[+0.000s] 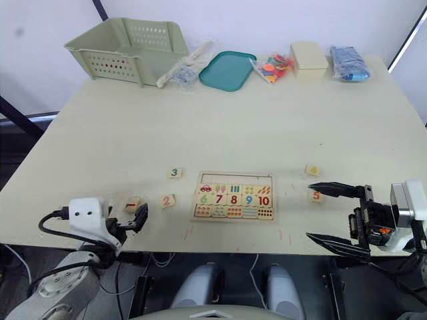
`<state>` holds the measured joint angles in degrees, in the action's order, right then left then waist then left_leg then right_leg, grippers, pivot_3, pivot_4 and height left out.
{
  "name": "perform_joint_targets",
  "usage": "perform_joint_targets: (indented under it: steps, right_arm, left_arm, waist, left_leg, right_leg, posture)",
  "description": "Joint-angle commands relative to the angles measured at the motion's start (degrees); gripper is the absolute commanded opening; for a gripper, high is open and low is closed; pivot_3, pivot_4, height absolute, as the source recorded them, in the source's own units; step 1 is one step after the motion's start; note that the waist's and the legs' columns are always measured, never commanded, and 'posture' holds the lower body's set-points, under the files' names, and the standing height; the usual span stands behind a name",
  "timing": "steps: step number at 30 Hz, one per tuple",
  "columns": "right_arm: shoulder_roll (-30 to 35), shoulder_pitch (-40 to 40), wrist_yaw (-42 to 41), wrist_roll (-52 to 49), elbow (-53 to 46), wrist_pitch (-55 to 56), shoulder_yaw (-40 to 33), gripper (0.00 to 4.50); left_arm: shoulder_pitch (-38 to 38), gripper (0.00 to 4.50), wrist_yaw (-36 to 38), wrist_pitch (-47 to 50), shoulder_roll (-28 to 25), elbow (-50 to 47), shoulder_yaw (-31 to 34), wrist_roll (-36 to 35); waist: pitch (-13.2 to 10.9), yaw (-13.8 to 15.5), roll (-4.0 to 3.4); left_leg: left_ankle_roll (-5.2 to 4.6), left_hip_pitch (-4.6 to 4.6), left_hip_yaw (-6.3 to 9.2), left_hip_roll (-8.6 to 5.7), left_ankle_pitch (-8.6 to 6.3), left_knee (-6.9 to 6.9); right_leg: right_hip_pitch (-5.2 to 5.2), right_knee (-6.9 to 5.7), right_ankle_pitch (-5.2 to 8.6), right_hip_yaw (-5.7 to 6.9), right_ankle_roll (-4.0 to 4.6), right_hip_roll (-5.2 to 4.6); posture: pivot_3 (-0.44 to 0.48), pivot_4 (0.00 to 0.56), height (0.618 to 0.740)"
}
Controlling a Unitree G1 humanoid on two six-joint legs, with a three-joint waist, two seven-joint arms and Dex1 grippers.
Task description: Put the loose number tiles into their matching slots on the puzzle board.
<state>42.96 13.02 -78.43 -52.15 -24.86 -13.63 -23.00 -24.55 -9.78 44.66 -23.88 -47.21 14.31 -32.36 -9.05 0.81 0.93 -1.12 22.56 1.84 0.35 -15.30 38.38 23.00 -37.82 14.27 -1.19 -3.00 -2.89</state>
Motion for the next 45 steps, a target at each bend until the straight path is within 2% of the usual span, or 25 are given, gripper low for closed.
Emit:
perform_joint_targets:
  steps: [1, 14, 15, 16, 32, 44, 45]
  right_arm:
    - [0.50, 0.21, -0.46, -0.54, -1.12, 0.16, -1.80, 4.50]
    - [-0.61, 0.99, 0.25, 0.11, -2.14, 0.88, -0.84, 4.50]
    - [-0.65, 0.88, 0.26, 0.17, -2.05, 0.88, -0.72, 4.50]
    - [-0.71, 0.81, 0.30, 0.20, -2.03, 0.87, -0.62, 4.50]
    - [-1.60, -0.28, -0.85, 1.12, -0.82, 1.30, 0.49, 4.50]
    - [-2.50, -0.43, -1.40, 1.76, -0.42, 1.52, 0.79, 4.50]
    - [-2.54, -0.44, -1.46, 1.81, -0.39, 1.51, 0.79, 4.50]
  left_arm:
    - [0.51, 4.47, 0.78, 0.39, 0.61, -0.13, 0.37, 1.62]
    - [1.51, 4.47, 8.39, 1.00, -0.13, 4.51, 4.03, 2.58]
    - [1.62, 4.24, 8.74, 1.24, -0.20, 4.54, 3.92, 2.68]
    - [1.66, 3.97, 8.93, 1.49, -0.10, 4.44, 3.86, 2.84]
    - [4.78, 3.97, 8.69, 12.03, -0.52, 1.50, 5.83, 3.08]
    - [5.56, 3.97, 10.74, 13.78, -0.38, 1.47, 7.00, 3.47]
    - [5.59, 3.71, 10.88, 13.81, -0.40, 1.50, 7.11, 3.48]
  waist:
    - [0.00, -0.04, 0.00]
    - [0.00, 0.00, -0.01]
    - [0.00, 0.00, -0.01]
    - [0.00, 0.00, -0.01]
    - [0.02, -0.01, -0.04]
    - [0.04, -0.01, -0.07]
    - [0.04, -0.01, -0.07]
  left_leg:
    - [0.00, 0.00, 0.00, 0.00, 0.00, 0.00]
    - [0.00, -0.01, 0.00, 0.03, 0.00, -0.01]
    - [0.00, -0.01, 0.00, 0.04, 0.00, -0.01]
    - [0.00, -0.01, -0.01, 0.04, 0.00, -0.01]
    - [0.00, -0.01, 0.01, 0.05, 0.00, -0.01]
    - [0.00, -0.03, 0.00, 0.05, 0.00, -0.03]
    - [0.00, -0.03, 0.00, 0.06, 0.00, -0.03]
  right_leg:
    - [0.00, 0.00, 0.00, 0.00, 0.00, 0.00]
    - [0.00, 0.01, 0.01, -0.02, 0.02, -0.01]
    - [0.00, 0.01, 0.01, -0.02, 0.02, -0.01]
    - [0.00, 0.01, 0.01, -0.02, 0.02, -0.01]
    - [0.00, 0.00, 0.01, -0.02, 0.01, -0.02]
    - [0.00, 0.01, 0.01, -0.03, 0.02, -0.03]
    - [0.00, 0.01, 0.01, -0.03, 0.02, -0.03]
  posture:
    - [0.000, 0.150, 0.740]
    - [0.000, 0.150, 0.740]
    - [0.000, 0.150, 0.740]
    - [0.000, 0.150, 0.740]
    - [0.000, 0.150, 0.740]
    - [0.000, 0.150, 0.740]
    - [0.000, 0.150, 0.740]
